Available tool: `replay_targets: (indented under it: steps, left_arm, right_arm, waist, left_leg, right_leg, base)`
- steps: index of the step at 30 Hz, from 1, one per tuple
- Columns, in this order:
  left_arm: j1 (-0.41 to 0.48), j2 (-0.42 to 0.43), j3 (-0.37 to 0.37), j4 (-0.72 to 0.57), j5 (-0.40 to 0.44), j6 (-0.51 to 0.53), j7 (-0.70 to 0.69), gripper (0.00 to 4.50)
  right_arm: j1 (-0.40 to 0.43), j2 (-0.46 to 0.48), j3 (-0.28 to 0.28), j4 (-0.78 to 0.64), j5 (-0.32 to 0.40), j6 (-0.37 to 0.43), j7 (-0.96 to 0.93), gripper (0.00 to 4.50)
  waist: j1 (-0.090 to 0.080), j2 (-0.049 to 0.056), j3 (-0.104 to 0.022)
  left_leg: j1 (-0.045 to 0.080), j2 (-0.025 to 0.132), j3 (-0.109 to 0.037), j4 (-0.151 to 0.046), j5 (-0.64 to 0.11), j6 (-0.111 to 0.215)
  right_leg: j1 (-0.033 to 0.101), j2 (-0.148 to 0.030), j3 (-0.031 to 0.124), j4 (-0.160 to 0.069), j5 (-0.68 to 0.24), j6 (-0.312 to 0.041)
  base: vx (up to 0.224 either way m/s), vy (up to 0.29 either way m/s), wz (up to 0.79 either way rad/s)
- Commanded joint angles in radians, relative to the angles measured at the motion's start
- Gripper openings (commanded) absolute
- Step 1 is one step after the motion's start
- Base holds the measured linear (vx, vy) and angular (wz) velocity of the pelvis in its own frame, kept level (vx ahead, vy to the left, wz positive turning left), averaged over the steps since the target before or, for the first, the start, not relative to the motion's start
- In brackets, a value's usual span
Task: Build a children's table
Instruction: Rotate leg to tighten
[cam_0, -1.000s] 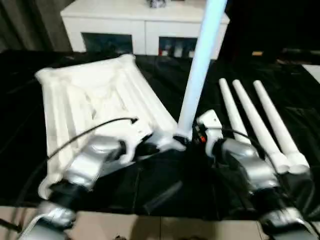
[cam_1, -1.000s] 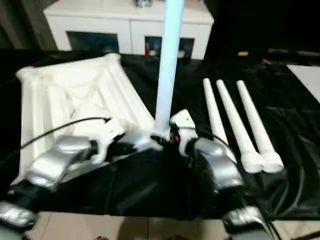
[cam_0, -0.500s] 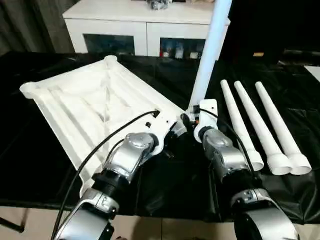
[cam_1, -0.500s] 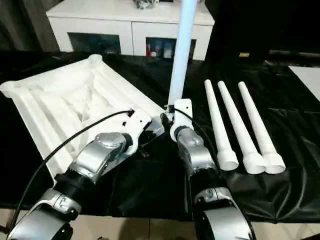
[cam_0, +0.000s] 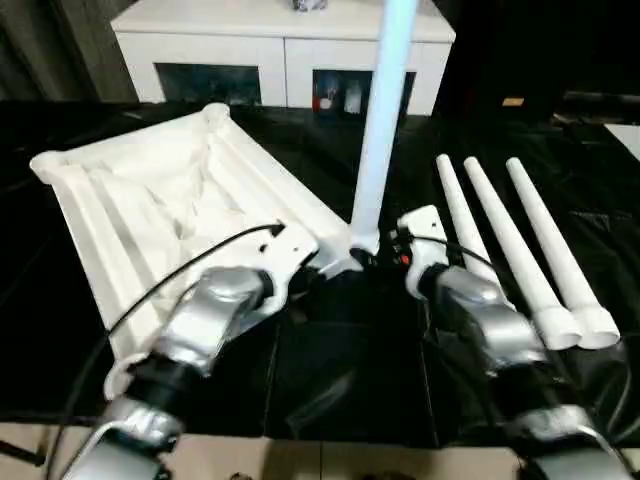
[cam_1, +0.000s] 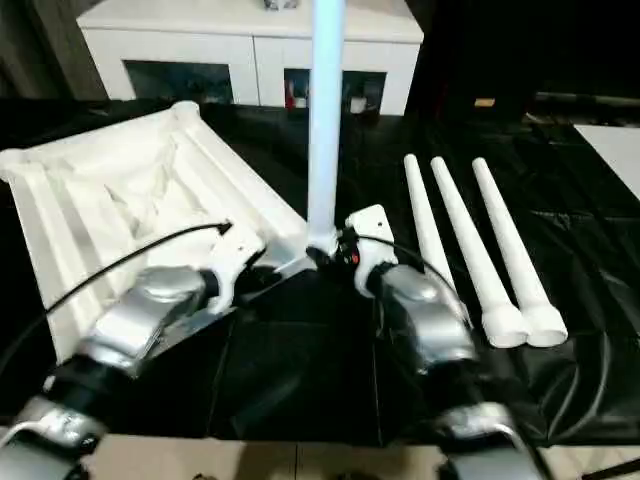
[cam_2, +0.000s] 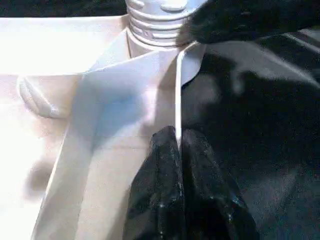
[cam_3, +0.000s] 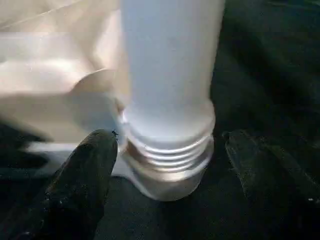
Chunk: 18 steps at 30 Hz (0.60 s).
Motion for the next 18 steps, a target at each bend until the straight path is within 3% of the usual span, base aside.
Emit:
replay_targets:
  steps: [1,8,11,18]
  left_arm:
    - [0.036,0.056,-0.024,-0.071,-0.043,-0.050,-0.131,0.00]
    - [0.056,0.126,-0.050,-0.153,-0.103,-0.031,-0.298,0.00]
    - [0.053,0.124,-0.047,-0.145,-0.102,-0.034,-0.295,0.00]
    - [0.051,0.130,-0.041,-0.143,-0.104,-0.037,-0.308,0.00]
  right_arm:
    - [0.037,-0.067,0.037,-0.073,0.019,0.004,0.160,3.83]
    - [0.035,-0.136,0.073,-0.084,0.006,-0.037,0.267,3.83]
    - [0.032,-0.135,0.074,-0.080,0.005,-0.042,0.274,3.83]
    - [0.033,-0.130,0.080,-0.070,0.016,-0.032,0.317,3.83]
  waist:
    - [0.008,-0.001,-0.063]
    - [0.017,0.000,-0.057]
    - [0.020,-0.001,-0.059]
    - [0.023,-0.005,-0.061]
  left_leg:
    - [0.010,0.062,-0.030,-0.073,-0.184,0.065]
    - [0.021,0.065,-0.026,-0.077,-0.215,0.037]
    - [0.020,0.064,-0.026,-0.077,-0.203,0.032]
    - [0.015,0.063,-0.026,-0.073,-0.160,0.052]
  right_leg:
    - [0.055,-0.071,0.044,-0.061,-0.175,-0.251]
    - [0.042,-0.068,0.048,-0.064,-0.220,-0.251]
    - [0.045,-0.068,0.048,-0.060,-0.198,-0.253]
    - [0.051,-0.070,0.047,-0.055,-0.157,-0.260]
  base:
    - [0.000,0.000,0.00]
    - [0.000,0.000,0.00]
    - [0.000,0.000,0.00]
    - [0.000,0.000,0.00]
